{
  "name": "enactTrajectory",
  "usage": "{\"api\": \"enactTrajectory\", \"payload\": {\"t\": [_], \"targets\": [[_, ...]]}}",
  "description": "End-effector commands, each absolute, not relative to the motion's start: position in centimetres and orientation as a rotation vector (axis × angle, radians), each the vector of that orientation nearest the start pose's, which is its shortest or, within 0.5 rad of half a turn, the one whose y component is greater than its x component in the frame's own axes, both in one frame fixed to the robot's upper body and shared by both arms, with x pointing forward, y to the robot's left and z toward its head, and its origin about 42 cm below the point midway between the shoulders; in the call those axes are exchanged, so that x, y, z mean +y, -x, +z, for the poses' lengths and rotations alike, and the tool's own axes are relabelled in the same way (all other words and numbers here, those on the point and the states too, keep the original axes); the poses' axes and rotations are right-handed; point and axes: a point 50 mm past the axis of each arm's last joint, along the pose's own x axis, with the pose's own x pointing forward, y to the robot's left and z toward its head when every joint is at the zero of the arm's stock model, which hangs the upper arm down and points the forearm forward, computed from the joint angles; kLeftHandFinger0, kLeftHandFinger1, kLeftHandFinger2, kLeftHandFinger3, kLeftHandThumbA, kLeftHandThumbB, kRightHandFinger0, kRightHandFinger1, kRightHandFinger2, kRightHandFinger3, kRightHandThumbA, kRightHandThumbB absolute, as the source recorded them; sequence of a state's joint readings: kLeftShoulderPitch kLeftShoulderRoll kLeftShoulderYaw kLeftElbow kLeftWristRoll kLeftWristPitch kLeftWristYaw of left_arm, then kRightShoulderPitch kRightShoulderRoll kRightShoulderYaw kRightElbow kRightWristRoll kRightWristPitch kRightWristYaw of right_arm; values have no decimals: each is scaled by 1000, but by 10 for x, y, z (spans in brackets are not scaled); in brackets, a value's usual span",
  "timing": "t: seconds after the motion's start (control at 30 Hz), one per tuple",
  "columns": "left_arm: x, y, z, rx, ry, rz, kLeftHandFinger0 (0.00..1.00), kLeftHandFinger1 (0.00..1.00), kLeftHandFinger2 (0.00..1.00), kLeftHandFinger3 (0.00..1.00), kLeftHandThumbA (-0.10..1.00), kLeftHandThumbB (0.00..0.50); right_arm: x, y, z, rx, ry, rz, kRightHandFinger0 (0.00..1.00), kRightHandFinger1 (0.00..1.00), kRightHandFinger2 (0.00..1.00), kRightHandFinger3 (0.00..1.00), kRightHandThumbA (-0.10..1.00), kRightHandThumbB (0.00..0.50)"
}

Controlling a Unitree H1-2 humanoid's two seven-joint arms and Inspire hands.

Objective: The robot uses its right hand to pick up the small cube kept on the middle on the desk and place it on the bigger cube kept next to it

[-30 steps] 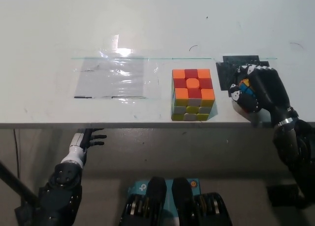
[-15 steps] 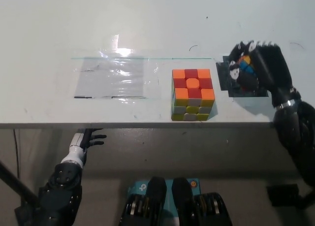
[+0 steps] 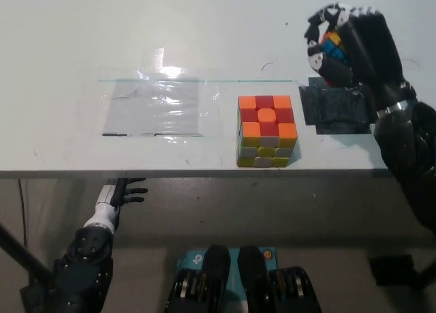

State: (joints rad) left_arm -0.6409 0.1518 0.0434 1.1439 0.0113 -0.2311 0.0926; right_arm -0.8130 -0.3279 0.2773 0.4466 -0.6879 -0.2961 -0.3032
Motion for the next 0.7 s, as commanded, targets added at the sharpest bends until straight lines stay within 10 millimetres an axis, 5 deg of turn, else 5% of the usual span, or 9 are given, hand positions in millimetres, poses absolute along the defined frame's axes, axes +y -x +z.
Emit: {"api": "enactTrajectory", "payload": {"t": [0.0, 0.23, 0.33, 0.53, 0.67], "targets": [[262, -455, 64, 197, -188, 75, 723, 701, 809, 827, 1000, 86, -170, -492, 353, -947, 987, 28, 0, 130, 529, 318, -100, 182], [261, -453, 61, 204, -180, 80, 705, 689, 780, 776, 1000, 86, -140, -485, 337, -907, 948, 100, 0, 126, 513, 287, -100, 225], [262, -453, 61, 202, -189, 74, 705, 690, 790, 797, 1000, 81, -132, -484, 328, -895, 942, 126, 0, 88, 420, 209, -100, 242], [262, -451, 59, 204, -186, 71, 733, 706, 810, 827, 1000, 96, -127, -481, 311, -878, 947, 154, 0, 58, 398, 168, -100, 291], [259, -451, 59, 195, -172, 77, 689, 676, 770, 772, 1000, 78, -128, -480, 299, -872, 956, 170, 0, 51, 426, 186, -100, 273]]}}
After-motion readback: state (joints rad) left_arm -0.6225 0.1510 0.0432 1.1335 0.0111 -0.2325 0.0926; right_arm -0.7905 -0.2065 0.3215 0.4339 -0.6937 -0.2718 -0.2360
